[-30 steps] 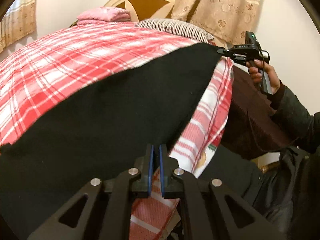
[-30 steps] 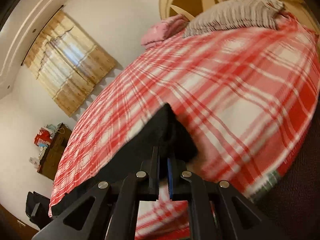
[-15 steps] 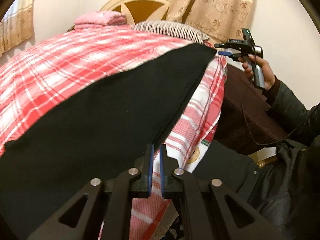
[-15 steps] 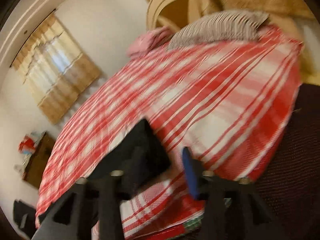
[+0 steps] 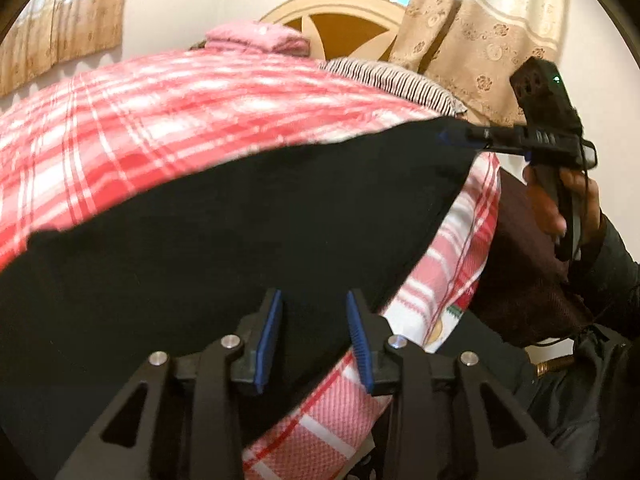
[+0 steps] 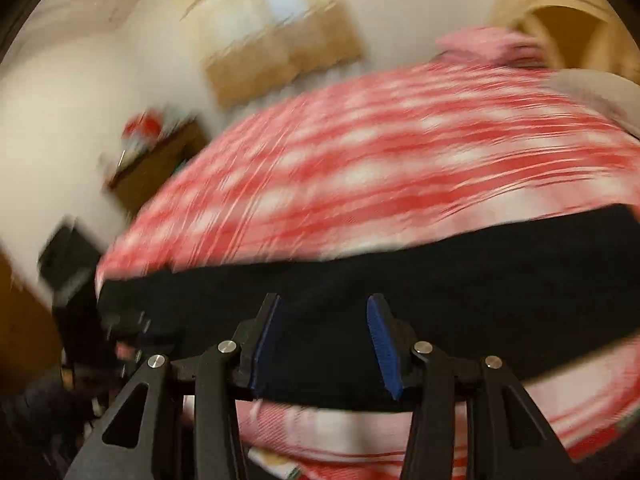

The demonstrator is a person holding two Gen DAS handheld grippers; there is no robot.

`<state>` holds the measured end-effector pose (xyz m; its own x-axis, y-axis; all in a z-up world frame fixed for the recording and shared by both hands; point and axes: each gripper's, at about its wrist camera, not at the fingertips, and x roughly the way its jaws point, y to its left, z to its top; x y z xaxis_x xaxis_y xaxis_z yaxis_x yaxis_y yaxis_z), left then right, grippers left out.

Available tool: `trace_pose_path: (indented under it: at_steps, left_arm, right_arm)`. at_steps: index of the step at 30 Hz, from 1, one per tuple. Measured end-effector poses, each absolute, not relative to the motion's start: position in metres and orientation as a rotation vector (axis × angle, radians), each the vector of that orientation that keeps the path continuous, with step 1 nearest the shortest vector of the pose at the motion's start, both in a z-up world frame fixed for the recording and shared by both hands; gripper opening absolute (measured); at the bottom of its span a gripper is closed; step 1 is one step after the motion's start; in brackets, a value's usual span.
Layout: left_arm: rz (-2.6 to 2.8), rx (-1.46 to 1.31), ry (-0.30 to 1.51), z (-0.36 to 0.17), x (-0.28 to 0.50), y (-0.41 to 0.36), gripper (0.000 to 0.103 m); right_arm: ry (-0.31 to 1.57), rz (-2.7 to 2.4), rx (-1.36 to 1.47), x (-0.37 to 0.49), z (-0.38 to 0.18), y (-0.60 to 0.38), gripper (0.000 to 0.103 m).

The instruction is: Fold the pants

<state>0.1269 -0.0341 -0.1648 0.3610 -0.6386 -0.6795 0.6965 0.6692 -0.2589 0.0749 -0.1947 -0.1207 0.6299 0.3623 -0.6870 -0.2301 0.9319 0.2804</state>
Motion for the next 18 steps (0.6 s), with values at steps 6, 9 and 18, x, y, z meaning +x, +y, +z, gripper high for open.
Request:
trace_pose_path:
  at_steps: [6, 9, 18]
  left_arm:
    - [-0.867, 0.045, 0.856, -0.170, 0.118, -0.023, 0.043]
    - [-0.841, 0.060, 0.826, -0.164, 0.112, -0.015, 0.043]
    - [-0.686, 0.010, 0.749, -0.153, 0.124, 0.023, 0.061]
  right_arm:
    - [1.004, 0.372, 0.056, 0.061, -0.173, -0.167, 0.047]
    - [1.013, 0.383, 0.089, 0.055, -0.168, -0.172, 0.047]
    - [0.911, 0.458, 0.055, 0.069, -0.141, -0.129, 0.047]
